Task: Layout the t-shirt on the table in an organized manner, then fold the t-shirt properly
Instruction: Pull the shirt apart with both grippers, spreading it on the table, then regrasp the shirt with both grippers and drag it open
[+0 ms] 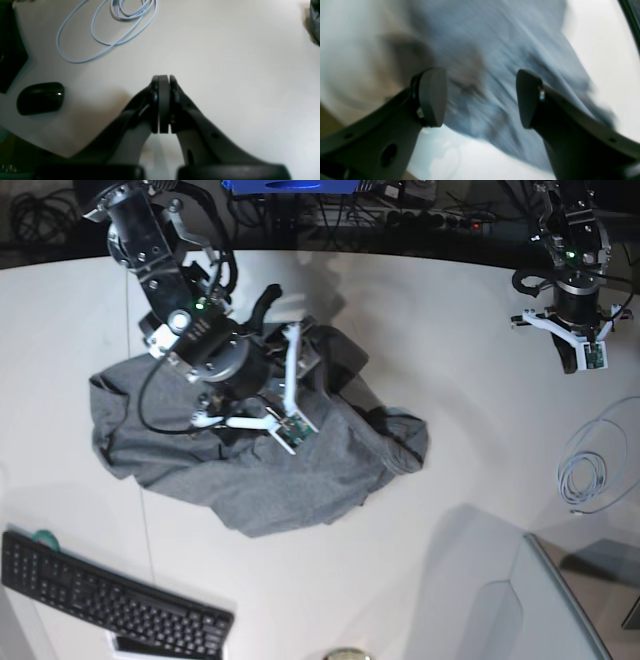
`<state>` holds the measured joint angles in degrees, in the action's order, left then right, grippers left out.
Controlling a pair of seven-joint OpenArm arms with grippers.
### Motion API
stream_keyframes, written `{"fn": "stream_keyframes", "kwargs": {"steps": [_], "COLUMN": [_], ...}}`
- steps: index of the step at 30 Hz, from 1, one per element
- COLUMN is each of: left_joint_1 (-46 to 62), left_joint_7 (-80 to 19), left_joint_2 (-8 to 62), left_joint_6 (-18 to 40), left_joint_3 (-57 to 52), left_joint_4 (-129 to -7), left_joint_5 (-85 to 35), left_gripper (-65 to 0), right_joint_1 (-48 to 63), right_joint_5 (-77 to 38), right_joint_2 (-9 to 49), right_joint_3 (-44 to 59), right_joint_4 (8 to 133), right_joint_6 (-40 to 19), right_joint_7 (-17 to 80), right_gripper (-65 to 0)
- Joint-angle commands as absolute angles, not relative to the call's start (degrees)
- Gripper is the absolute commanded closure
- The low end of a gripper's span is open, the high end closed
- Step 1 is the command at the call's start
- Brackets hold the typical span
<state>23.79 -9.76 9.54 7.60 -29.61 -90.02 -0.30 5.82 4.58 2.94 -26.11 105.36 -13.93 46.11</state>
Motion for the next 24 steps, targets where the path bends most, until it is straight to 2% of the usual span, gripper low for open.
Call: {"fn": "stream_keyframes", "kwargs": {"steps": [1, 5, 13, 17, 19, 22, 23, 24], "left_joint_1": [23.69, 23.87, 23.87, 23.87, 23.87, 23.87, 23.78, 23.78], "left_joint_7": [-8.31, -8.31, -8.31, -8.31, -8.31, -8.4, -8.48, -8.48], "left_joint_2": [10.15, 10.24, 10.15, 10.15, 10.15, 10.15, 10.15, 10.15], "left_joint_6": [7.25, 7.34, 7.34, 7.34, 7.34, 7.34, 7.34, 7.34], "left_joint_3": [-31.08, -32.66, -34.42, -34.51, -34.51, -34.24, -34.07, -34.07], "left_joint_4": [-90.77, -90.77, -90.95, -91.12, -91.12, -90.77, -90.77, -90.77], "left_joint_5": [-0.4, 0.22, -0.22, -0.31, -0.31, -0.22, 0.13, 0.22], "left_gripper": [0.0, -0.8, -1.0, -1.8, -2.0, -2.1, -2.1, -2.1], "right_joint_1": [4.09, 0.66, -0.75, -2.24, -2.77, -3.12, -3.03, -2.51], "right_joint_5": [5.58, 5.58, 5.58, 5.58, 5.58, 5.58, 5.58, 5.58], "right_joint_2": [3.3, 1.54, -4.88, -5.93, -5.76, -5.23, -4.35, -3.12], "right_joint_3": [-27.65, -34.07, -35.3, -35.3, -35.21, -35.03, -34.95, -34.95], "right_joint_4": [104.4, 98.24, 90.51, 84.97, 82.95, 82.68, 83.82, 85.58], "right_joint_6": [-10.77, -5.76, -5.67, -5.67, -5.67, -5.67, -5.67, -5.67], "right_joint_7": [45.76, 45.67, 44.97, 41.63, 40.84, 40.92, 41.1, 41.36], "right_gripper": [-40.4, -40.4, -40.4, -38.7, -30.0, -4.2, 0.0, 0.0]}}
